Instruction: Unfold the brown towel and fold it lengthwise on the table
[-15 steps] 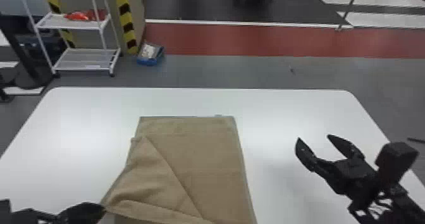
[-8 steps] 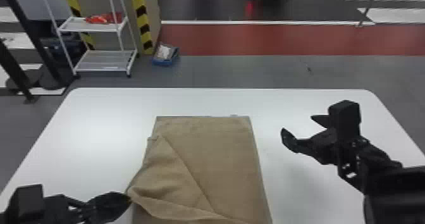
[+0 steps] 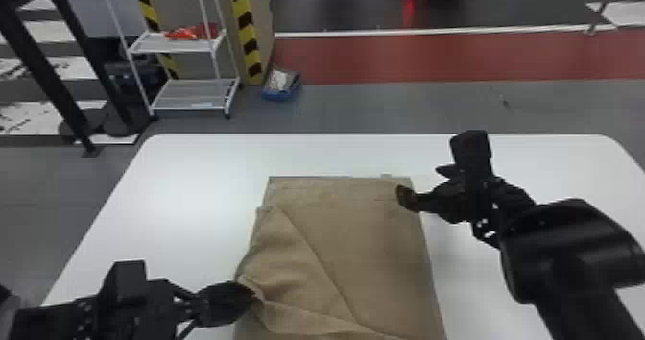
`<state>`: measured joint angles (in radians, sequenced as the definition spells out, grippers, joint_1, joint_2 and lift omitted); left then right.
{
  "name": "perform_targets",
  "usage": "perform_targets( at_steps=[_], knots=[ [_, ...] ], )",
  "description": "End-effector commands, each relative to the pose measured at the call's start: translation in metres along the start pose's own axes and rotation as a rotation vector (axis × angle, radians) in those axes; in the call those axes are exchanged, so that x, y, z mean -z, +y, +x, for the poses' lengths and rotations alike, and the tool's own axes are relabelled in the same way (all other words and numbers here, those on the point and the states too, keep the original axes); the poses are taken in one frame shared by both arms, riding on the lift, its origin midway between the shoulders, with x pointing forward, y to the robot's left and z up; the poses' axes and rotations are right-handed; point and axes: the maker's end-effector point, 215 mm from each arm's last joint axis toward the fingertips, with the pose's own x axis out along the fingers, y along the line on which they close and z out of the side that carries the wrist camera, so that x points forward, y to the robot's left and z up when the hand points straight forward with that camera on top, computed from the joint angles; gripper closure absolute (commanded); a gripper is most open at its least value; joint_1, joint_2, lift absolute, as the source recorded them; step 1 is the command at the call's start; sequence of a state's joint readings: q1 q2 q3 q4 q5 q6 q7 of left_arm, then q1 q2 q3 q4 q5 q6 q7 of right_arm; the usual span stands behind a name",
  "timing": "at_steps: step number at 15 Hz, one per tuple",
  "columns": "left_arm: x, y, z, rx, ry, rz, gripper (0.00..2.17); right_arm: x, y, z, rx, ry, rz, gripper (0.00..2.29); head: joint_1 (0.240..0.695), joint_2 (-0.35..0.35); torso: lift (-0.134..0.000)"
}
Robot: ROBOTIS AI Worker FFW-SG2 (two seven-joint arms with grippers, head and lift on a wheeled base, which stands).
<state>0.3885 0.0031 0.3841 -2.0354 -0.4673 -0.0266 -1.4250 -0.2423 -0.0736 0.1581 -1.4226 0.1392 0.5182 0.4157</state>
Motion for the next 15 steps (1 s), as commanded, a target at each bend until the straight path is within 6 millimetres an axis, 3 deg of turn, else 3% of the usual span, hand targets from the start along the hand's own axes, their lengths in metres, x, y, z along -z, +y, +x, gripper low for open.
perform_targets(
  at_steps=[1,6,9,14,15],
  knots=[
    [-0.005,-0.001,0.013,0.021,-0.012,0.001,1.39,-0.008,0.016,0.017,-0.041,-0.033,0.038,0.10,0.695,0.098,-0.117],
    [-0.013,-0.001,0.033,0.059,-0.037,0.005,1.39,0.019,0.009,0.033,-0.049,0.029,0.093,0.19,0.695,0.107,-0.117],
    [-0.017,-0.001,0.038,0.067,-0.045,0.007,1.39,0.025,0.007,0.032,-0.059,0.033,0.107,0.69,0.695,0.086,-0.117],
    [-0.019,-0.001,0.043,0.078,-0.054,0.006,1.39,0.030,0.006,0.033,-0.056,0.045,0.103,0.88,0.695,0.071,-0.117],
    [-0.018,-0.001,0.043,0.078,-0.053,0.005,1.39,0.030,0.006,0.033,-0.056,0.043,0.099,1.07,0.695,0.070,-0.117]
  ],
)
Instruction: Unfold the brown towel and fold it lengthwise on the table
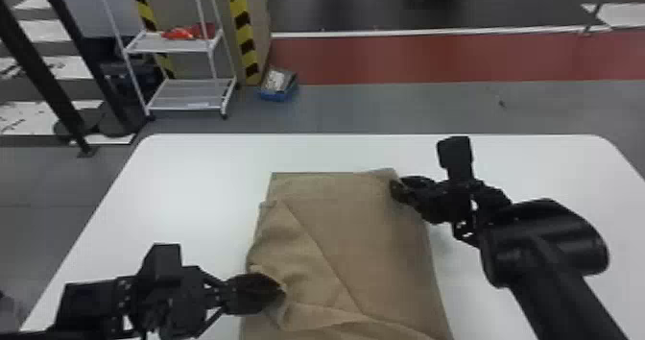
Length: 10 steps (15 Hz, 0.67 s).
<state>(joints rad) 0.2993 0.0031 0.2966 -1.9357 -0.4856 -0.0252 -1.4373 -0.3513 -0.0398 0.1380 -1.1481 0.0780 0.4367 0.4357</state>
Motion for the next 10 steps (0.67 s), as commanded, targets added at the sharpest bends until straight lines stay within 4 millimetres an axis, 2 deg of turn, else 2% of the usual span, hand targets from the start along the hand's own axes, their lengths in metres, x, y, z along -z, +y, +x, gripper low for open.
perform_targets(
  at_steps=[1,2,4,6,7,9,10],
  knots=[
    [-0.001,0.000,0.001,-0.003,-0.007,-0.005,1.39,0.002,0.000,-0.001,0.000,-0.002,0.003,1.30,0.695,0.069,-0.117],
    [-0.001,0.000,0.001,-0.004,-0.008,-0.005,1.39,0.002,-0.010,-0.005,0.022,-0.013,0.018,1.39,0.695,0.068,-0.117],
    [-0.003,0.011,-0.002,-0.043,-0.012,-0.006,1.39,-0.008,-0.037,-0.026,0.077,-0.061,0.061,1.39,0.695,0.062,-0.117],
    [0.000,0.034,-0.011,-0.123,-0.005,-0.046,1.39,-0.016,-0.075,-0.068,0.132,-0.126,0.178,1.39,0.695,0.045,-0.117],
    [0.002,0.045,-0.019,-0.165,-0.005,-0.062,1.39,-0.007,-0.095,-0.090,0.165,-0.124,0.212,1.39,0.695,0.017,-0.117],
    [0.007,0.061,-0.031,-0.228,-0.008,-0.091,1.39,0.026,-0.131,-0.151,0.265,-0.126,0.255,1.39,0.695,-0.012,-0.117],
    [0.010,0.067,-0.034,-0.257,-0.007,-0.111,1.39,0.045,-0.142,-0.181,0.310,-0.123,0.263,1.39,0.695,-0.028,-0.117]
  ],
)
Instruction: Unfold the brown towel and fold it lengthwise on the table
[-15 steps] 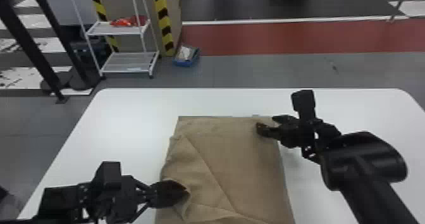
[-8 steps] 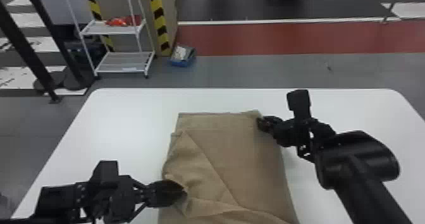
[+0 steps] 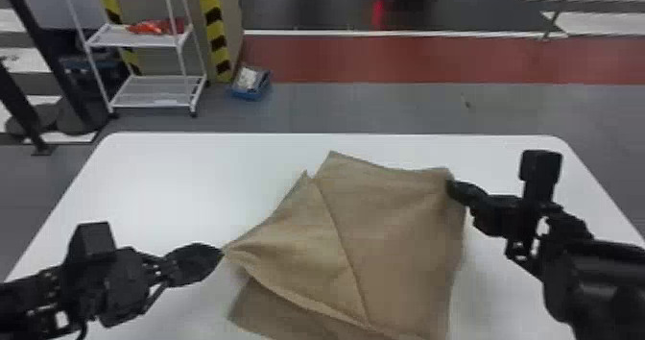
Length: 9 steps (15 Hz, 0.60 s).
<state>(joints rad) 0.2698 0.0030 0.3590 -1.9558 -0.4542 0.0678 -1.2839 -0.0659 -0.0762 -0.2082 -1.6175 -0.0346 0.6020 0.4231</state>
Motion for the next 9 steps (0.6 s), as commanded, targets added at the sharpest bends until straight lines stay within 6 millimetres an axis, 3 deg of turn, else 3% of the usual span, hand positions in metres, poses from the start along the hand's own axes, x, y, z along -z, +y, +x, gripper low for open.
perform_targets(
  at_steps=[1,3,5,6,8,9],
  knots=[
    [0.007,0.013,-0.004,-0.051,0.005,-0.057,1.39,0.026,-0.048,-0.063,0.101,-0.001,0.009,1.39,0.695,-0.045,-0.117],
    [0.018,0.026,-0.010,-0.105,0.024,-0.106,1.39,0.063,-0.061,-0.102,0.140,0.027,0.000,1.39,0.695,-0.104,-0.117],
    [0.028,0.037,-0.020,-0.155,0.044,-0.139,1.39,0.094,-0.059,-0.137,0.159,0.067,-0.031,1.37,0.695,-0.124,-0.117],
    [0.034,0.041,-0.027,-0.174,0.052,-0.160,1.39,0.103,-0.054,-0.152,0.153,0.085,-0.057,1.13,0.695,-0.129,-0.117],
    [0.042,0.044,-0.046,-0.211,0.059,-0.174,1.39,0.109,-0.040,-0.172,0.093,0.148,-0.155,0.12,0.695,-0.113,-0.117],
    [0.043,0.045,-0.051,-0.219,0.059,-0.177,1.39,0.109,-0.043,-0.181,0.103,0.188,-0.197,0.01,0.695,-0.094,-0.117]
  ],
)
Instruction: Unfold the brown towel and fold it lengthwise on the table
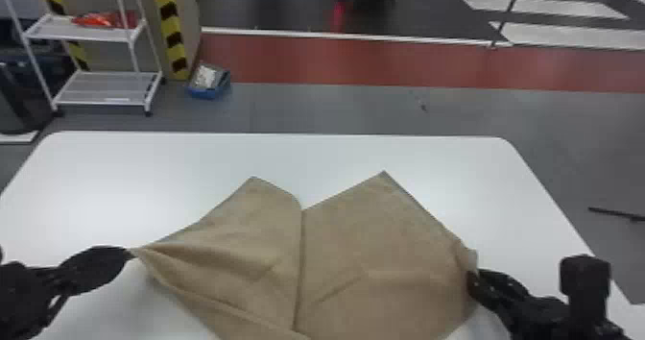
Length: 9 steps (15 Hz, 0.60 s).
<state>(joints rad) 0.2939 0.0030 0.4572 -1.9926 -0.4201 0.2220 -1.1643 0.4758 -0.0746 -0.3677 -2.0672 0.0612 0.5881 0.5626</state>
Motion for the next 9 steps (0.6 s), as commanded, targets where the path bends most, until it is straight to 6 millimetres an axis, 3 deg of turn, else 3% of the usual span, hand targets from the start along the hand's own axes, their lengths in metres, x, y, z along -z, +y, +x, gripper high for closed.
perform_targets(
  at_steps=[1,5,9],
  knots=[
    [0.004,0.002,-0.008,-0.013,-0.002,-0.013,1.39,0.000,-0.013,-0.028,0.045,0.068,-0.100,0.00,0.695,-0.078,-0.117],
    [0.002,0.000,-0.008,-0.009,-0.008,-0.015,1.39,-0.025,-0.017,-0.071,0.021,0.109,-0.255,0.06,0.695,-0.084,-0.117],
    [0.004,-0.001,-0.007,-0.005,-0.008,-0.023,1.39,-0.035,-0.050,-0.071,0.106,0.250,-0.579,0.09,0.695,-0.122,-0.117]
  ],
)
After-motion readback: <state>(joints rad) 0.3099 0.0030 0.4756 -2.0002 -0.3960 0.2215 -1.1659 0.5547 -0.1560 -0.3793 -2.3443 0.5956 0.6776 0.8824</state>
